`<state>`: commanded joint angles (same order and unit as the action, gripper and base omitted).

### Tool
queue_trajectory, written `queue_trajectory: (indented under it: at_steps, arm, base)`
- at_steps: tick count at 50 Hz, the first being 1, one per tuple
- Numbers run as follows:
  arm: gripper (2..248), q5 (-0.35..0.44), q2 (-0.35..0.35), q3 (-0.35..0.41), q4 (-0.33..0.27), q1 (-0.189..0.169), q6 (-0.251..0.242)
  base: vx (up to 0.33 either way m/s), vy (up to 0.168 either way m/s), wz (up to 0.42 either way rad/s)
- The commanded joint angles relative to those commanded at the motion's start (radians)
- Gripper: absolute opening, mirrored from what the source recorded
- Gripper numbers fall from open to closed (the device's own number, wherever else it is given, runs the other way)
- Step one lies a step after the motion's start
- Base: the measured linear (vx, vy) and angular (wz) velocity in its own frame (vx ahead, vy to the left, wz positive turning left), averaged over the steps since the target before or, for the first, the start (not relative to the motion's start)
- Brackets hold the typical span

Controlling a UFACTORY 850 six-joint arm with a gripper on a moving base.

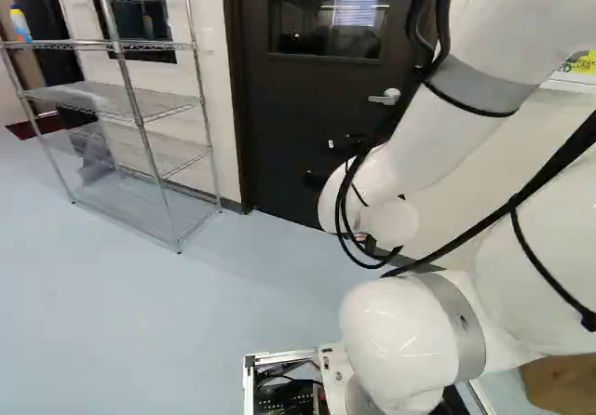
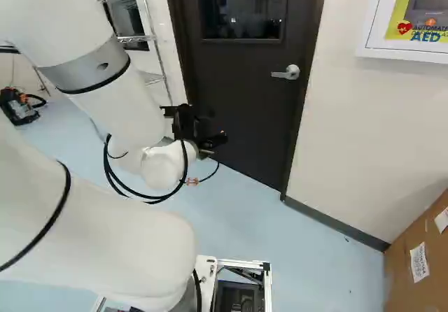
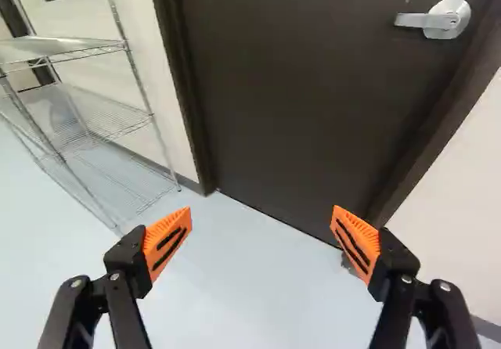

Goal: Open the door and move inside

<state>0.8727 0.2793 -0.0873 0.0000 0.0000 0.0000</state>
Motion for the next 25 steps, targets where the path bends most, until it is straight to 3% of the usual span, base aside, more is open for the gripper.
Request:
queue_trajectory:
  at_steps: [25]
  arm:
    - [247,0.0,0.0,0.0,0.0,0.0,0.0]
  base:
    - [0.176,0.039,-0.364]
